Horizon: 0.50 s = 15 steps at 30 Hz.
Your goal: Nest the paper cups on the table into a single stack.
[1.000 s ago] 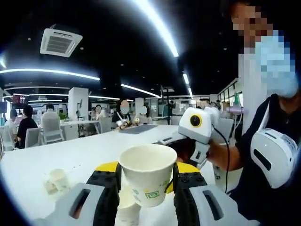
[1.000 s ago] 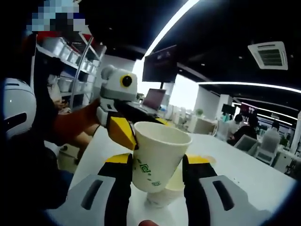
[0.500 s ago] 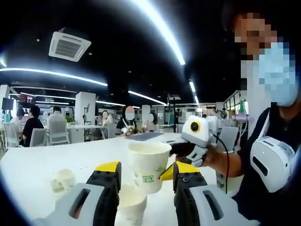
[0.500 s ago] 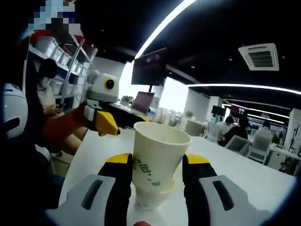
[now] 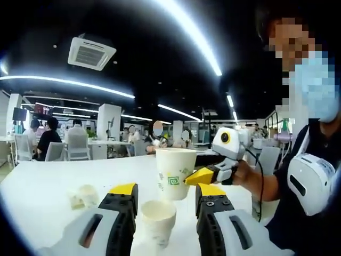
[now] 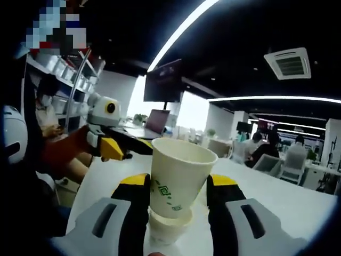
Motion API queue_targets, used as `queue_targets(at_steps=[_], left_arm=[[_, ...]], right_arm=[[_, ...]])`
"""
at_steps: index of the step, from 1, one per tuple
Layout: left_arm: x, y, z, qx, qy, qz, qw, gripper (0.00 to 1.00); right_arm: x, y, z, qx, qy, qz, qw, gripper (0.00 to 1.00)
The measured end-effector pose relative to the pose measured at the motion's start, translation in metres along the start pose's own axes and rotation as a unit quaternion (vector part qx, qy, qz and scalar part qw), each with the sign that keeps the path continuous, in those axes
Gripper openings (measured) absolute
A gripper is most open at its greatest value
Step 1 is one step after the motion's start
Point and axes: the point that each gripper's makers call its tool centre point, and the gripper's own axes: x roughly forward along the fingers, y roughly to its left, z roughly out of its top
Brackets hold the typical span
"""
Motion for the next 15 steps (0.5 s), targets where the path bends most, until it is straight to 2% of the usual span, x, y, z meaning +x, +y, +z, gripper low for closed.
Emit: queue_targets(at_steps=[7, 10, 15], left_arm=[[-0.001, 0.013, 0.003, -0.011, -0.013, 0.036, 0.9992, 0.47], [0.003, 0.017, 0.006, -0.023, -0.02, 0.044, 0.9986, 0.47], [0.012, 0.019, 0.001, -0.023, -0.015, 0.051, 0.9983, 0.47]], right_arm=[[0.01, -0.008, -0.013, 0.015, 0.003, -0.018, 0.9997, 0.44], [0.013, -0.009, -0.019, 0.025, 0.004, -0.02, 0.9995, 0.44], [0.015, -0.009, -0.024, 0.023, 0.009, -0.021, 0.9995, 0.44]])
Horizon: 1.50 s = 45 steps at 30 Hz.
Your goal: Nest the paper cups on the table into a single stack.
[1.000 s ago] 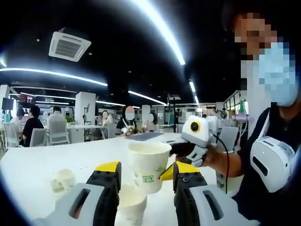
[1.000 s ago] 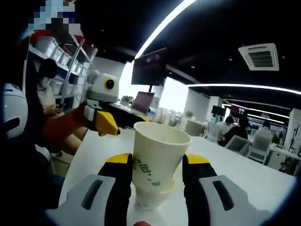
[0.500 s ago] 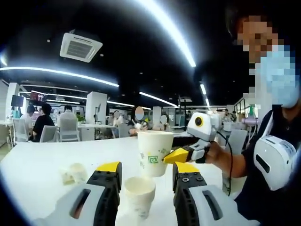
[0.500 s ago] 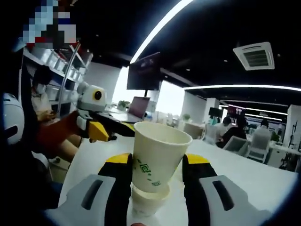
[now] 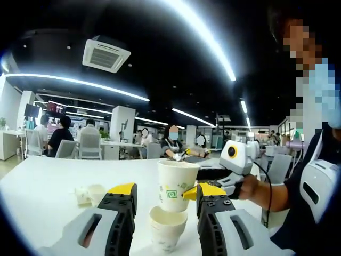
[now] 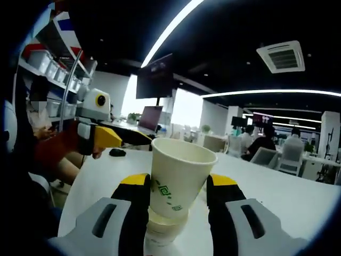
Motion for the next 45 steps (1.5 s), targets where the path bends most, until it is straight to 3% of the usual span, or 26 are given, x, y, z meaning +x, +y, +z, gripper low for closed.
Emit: queue_targets(at_steps=[7, 18, 35, 45], left_arm=[[0.014, -0.003, -0.007, -0.001, 0.009, -0.001, 1.0, 0.45], [0.018, 0.002, -0.017, -0.017, 0.017, 0.002, 0.9997, 0.43], [0.033, -0.002, -0.042, -0.004, 0.052, -0.011, 0.9986, 0.41], [0.034, -0.004, -0.046, -0.005, 0.053, -0.016, 0.9984, 0.41]], right_arm=[[0.003, 0.005, -0.003, -0.002, 0.003, 0.009, 1.0, 0.44], [0.008, 0.007, -0.02, -0.006, 0.016, 0.013, 0.9998, 0.44], [0.01, 0.013, -0.04, -0.007, 0.033, 0.027, 0.9991, 0.45], [0.007, 0.013, -0.043, -0.002, 0.035, 0.027, 0.999, 0.45]])
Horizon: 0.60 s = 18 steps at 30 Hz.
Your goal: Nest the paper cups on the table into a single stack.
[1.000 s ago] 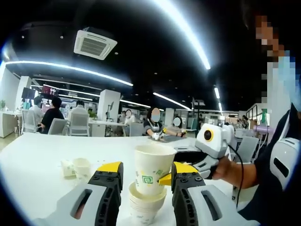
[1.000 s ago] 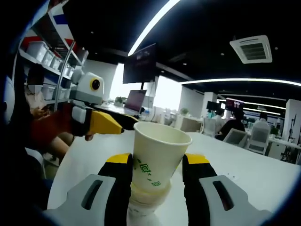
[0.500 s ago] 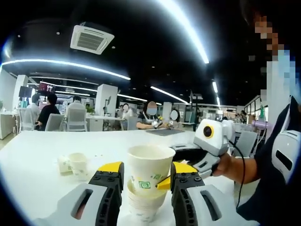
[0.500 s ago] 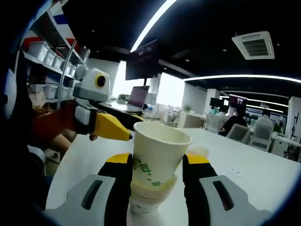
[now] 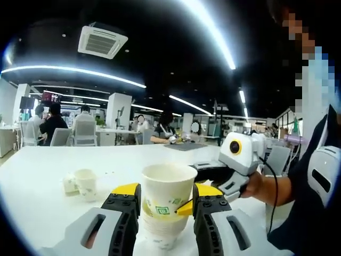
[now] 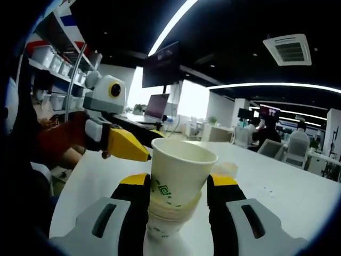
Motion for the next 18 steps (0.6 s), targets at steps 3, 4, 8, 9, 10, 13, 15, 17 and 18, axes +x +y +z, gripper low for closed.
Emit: queue_targets(at_steps=[3, 4, 8, 9, 10, 13, 15, 17, 18], left_arm=[[-0.001, 0.0, -0.002, -0.003, 0.0, 0.002, 1.0, 0.41], [-0.001, 0.0, -0.002, -0.004, 0.0, 0.002, 1.0, 0.41], [-0.002, -0.001, -0.004, -0.001, 0.003, 0.002, 1.0, 0.41], [-0.002, -0.001, -0.005, -0.001, 0.003, 0.002, 1.0, 0.41], [-0.003, -0.001, -0.006, -0.002, 0.003, 0.002, 1.0, 0.42], [-0.006, -0.001, -0.01, -0.002, 0.007, 0.003, 1.0, 0.43], [-0.008, 0.0, -0.012, -0.002, 0.009, 0.004, 0.9999, 0.43], [-0.011, 0.001, -0.014, -0.006, 0.009, 0.007, 0.9999, 0.44], [-0.011, 0.0, -0.015, -0.007, 0.009, 0.008, 0.9999, 0.44]], right_arm=[[0.0, 0.001, -0.001, -0.001, 0.001, 0.003, 1.0, 0.45], [0.001, 0.001, -0.001, 0.0, 0.001, 0.004, 1.0, 0.45], [0.0, 0.004, -0.003, -0.007, 0.005, 0.009, 0.9999, 0.46], [0.0, 0.004, -0.004, -0.007, 0.007, 0.01, 0.9999, 0.49], [-0.002, 0.005, -0.004, -0.006, 0.009, 0.011, 0.9999, 0.52], [-0.006, 0.007, -0.011, 0.001, 0.017, 0.014, 0.9998, 0.58], [-0.009, 0.008, -0.015, 0.0, 0.02, 0.014, 0.9997, 0.58], [-0.012, 0.009, -0.016, 0.002, 0.021, 0.013, 0.9997, 0.58], [-0.012, 0.009, -0.016, 0.002, 0.021, 0.012, 0.9997, 0.58]])
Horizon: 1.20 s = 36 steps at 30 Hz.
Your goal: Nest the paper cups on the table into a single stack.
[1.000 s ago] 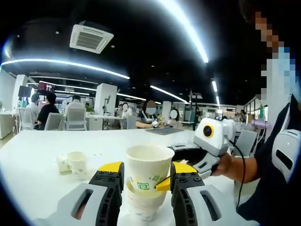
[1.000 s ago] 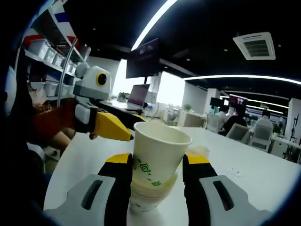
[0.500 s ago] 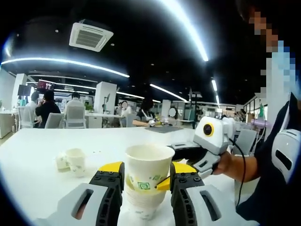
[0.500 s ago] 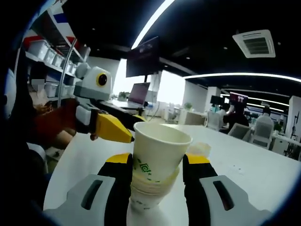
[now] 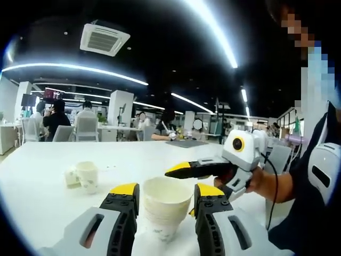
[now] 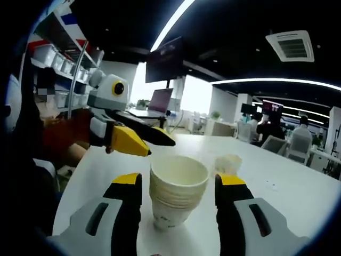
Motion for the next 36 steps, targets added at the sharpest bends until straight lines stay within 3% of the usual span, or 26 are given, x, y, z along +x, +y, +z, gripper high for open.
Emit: queue_targets(at_steps=[9, 19, 25, 28, 33, 36], left_arm=[[-0.013, 0.001, -0.001, -0.004, -0.006, 0.013, 0.9999, 0.49], [-0.033, 0.018, -0.009, -0.015, -0.01, 0.044, 0.9989, 0.59], [-0.04, 0.031, -0.007, -0.014, -0.016, 0.071, 0.9973, 0.68], [-0.044, 0.043, -0.009, 0.002, -0.008, 0.099, 0.995, 0.74], [-0.048, 0.051, -0.01, 0.002, -0.008, 0.113, 0.9935, 0.81], [-0.05, 0.054, -0.01, 0.0, -0.01, 0.12, 0.9927, 0.85]], right_arm=[[-0.008, -0.001, 0.009, -0.002, -0.006, -0.007, 1.0, 0.58], [-0.018, 0.004, 0.022, 0.013, -0.024, -0.004, 0.9996, 0.64], [-0.021, 0.009, 0.024, 0.015, -0.025, -0.001, 0.9996, 0.74], [-0.024, 0.012, 0.028, 0.018, -0.031, 0.001, 0.9994, 0.84], [-0.029, 0.02, 0.033, 0.015, -0.037, 0.009, 0.9992, 0.98], [-0.033, 0.023, 0.034, 0.015, -0.038, 0.014, 0.9991, 0.99]])
